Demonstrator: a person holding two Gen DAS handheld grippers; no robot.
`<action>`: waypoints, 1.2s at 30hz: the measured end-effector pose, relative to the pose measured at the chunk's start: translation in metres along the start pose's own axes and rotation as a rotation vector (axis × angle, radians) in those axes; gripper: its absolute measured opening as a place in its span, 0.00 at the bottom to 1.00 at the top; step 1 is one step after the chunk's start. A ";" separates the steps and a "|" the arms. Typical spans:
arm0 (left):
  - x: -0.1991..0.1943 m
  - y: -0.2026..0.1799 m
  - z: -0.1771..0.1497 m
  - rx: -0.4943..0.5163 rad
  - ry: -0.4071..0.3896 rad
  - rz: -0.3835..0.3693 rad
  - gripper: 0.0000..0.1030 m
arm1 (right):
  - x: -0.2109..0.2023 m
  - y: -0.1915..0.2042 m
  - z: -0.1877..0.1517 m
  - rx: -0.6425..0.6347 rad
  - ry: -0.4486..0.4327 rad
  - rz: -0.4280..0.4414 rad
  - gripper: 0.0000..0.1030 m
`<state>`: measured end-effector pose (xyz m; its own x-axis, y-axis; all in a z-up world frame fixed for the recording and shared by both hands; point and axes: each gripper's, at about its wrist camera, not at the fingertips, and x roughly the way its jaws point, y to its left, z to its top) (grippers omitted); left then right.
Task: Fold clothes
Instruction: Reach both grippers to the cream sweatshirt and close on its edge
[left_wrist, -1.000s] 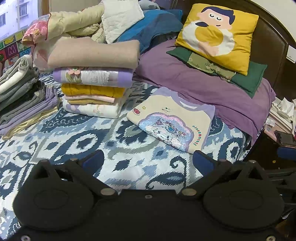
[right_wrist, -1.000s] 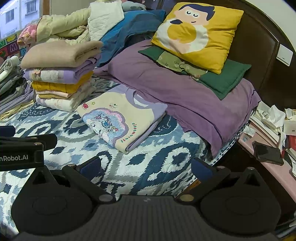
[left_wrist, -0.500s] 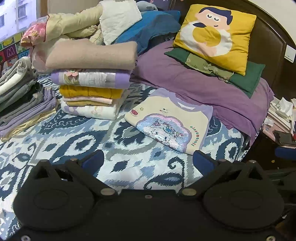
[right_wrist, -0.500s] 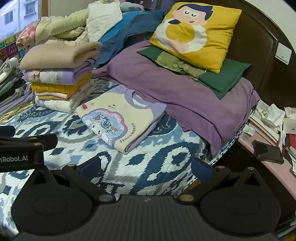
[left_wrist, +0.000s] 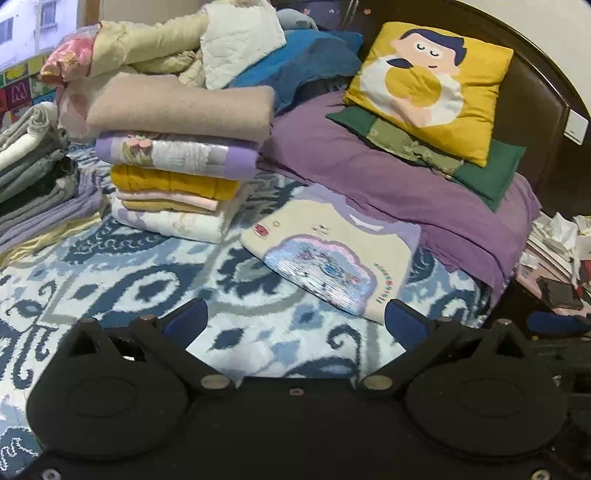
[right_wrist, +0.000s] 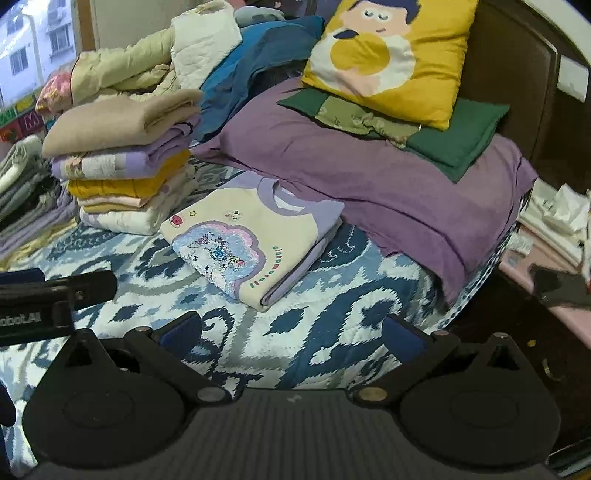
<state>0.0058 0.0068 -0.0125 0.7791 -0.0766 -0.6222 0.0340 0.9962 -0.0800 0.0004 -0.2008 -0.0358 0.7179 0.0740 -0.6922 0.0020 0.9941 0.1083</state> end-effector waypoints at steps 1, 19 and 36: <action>0.000 0.000 0.000 0.000 -0.019 -0.001 1.00 | 0.003 -0.003 0.000 0.012 -0.007 0.010 1.00; 0.100 0.018 0.031 -0.018 0.074 -0.057 0.99 | 0.108 -0.036 0.009 0.248 0.048 0.121 1.00; 0.212 0.045 0.054 0.026 0.024 -0.137 0.67 | 0.163 -0.038 0.005 0.320 -0.052 0.156 0.53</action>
<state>0.2062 0.0380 -0.1063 0.7510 -0.2125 -0.6252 0.1556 0.9771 -0.1451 0.1208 -0.2273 -0.1485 0.7616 0.2106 -0.6129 0.1016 0.8953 0.4338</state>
